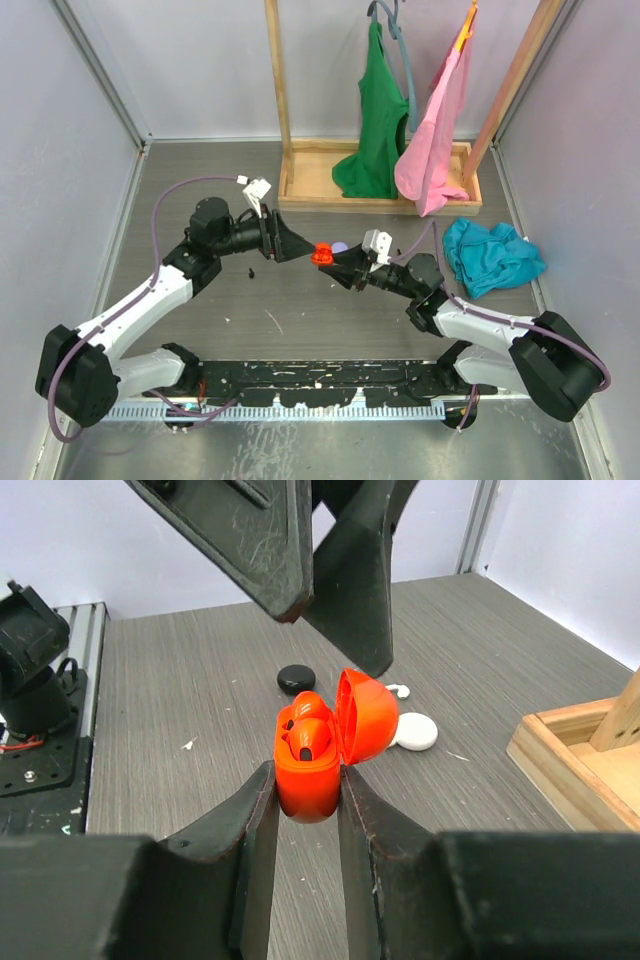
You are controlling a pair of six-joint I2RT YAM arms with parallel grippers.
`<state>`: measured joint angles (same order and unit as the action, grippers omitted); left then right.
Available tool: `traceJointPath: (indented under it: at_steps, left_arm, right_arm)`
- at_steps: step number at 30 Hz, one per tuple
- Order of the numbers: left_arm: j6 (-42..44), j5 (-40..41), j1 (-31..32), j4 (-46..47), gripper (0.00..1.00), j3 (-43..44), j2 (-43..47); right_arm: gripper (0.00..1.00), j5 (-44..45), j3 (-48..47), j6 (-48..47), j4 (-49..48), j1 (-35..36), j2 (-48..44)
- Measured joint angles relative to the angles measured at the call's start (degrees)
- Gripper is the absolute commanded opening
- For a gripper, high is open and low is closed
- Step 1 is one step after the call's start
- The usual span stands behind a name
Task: Insert the wireless bluetooth earbuds into the charging case
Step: Close the charging case.
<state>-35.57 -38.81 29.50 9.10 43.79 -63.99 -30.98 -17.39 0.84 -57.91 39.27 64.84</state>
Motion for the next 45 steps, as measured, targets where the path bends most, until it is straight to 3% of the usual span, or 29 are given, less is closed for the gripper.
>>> traceJointPath:
  at_steps: [20, 32, 37, 45]
  left_arm:
    - [-11.0, -12.6, -0.3, 15.2, 0.61, -0.7, -6.4]
    - [-10.0, -13.9, -0.5, 15.3, 0.61, -1.6, -3.5]
    - [-3.3, -8.8, -0.3, 6.3, 0.68, -1.6, 0.3]
    - [8.0, 14.8, -0.3, -13.7, 0.83, -1.8, 8.3]
  right_arm:
    - [0.01, -1.7, -3.1, 3.7, -0.9, 0.0, 2.6]
    - [0.01, -1.2, -3.1, 4.1, 3.6, 0.0, 2.7]
    - [0.01, 1.1, -3.2, 4.1, 8.9, 0.0, 2.4]
    - [0.02, 13.4, -3.2, 5.4, 20.3, -0.7, -2.0]
